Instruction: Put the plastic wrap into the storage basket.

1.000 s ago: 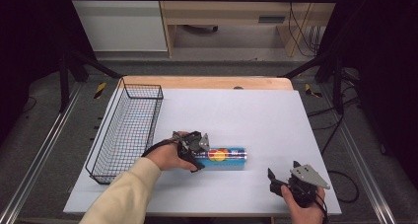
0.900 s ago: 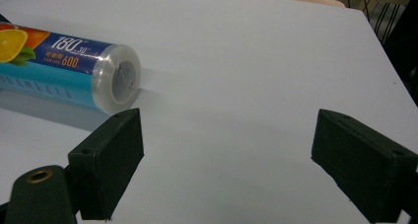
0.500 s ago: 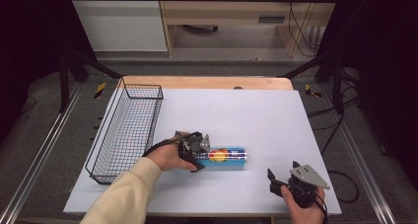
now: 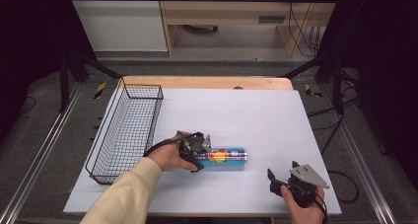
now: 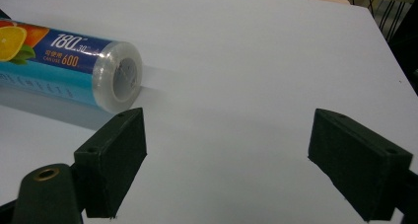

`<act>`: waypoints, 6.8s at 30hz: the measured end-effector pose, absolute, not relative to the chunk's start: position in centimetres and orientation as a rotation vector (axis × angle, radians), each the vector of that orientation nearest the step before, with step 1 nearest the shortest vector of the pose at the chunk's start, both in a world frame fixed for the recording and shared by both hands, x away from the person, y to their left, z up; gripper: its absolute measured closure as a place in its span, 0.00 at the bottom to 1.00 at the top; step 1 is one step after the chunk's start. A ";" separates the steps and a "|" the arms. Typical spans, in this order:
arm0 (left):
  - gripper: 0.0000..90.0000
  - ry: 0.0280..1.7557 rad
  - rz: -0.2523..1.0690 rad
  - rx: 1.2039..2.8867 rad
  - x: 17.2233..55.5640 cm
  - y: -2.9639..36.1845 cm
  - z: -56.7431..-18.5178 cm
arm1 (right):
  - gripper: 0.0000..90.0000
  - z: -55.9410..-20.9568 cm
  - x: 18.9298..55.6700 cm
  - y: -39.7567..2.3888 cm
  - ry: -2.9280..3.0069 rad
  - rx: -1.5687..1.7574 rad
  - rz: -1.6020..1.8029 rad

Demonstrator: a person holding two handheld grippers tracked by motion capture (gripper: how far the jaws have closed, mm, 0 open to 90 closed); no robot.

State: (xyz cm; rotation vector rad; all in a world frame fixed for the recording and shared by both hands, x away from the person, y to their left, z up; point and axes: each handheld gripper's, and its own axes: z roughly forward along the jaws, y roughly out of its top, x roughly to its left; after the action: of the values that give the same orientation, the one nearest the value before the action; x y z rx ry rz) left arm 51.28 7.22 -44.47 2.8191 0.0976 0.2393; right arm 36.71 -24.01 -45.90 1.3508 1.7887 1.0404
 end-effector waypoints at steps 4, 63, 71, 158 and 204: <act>0.32 0.100 0.242 2.827 51.3 7.1 -44.4 | 0.16 -45.9 36.6 -23.9 1.789 1.346 1.039; 0.35 0.119 0.263 2.696 48.8 7.4 -41.8 | 0.17 -45.7 36.5 -24.2 1.772 1.361 1.048; 0.35 0.166 0.293 2.635 47.4 7.5 -39.6 | 0.16 -45.4 36.6 -24.3 1.774 1.332 1.026; 0.36 0.821 0.582 2.363 41.0 25.8 -29.6 | 0.16 -44.5 35.9 -23.4 1.722 1.254 0.903; 0.36 1.095 0.640 2.397 43.5 26.9 -30.7 | 0.15 -44.7 36.0 -23.5 1.755 1.294 0.924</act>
State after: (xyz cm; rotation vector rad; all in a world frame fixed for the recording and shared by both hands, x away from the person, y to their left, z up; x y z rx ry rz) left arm 43.49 26.89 -30.67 2.3974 1.0950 0.6401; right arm 36.05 -23.48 -44.74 1.2940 1.7545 0.9235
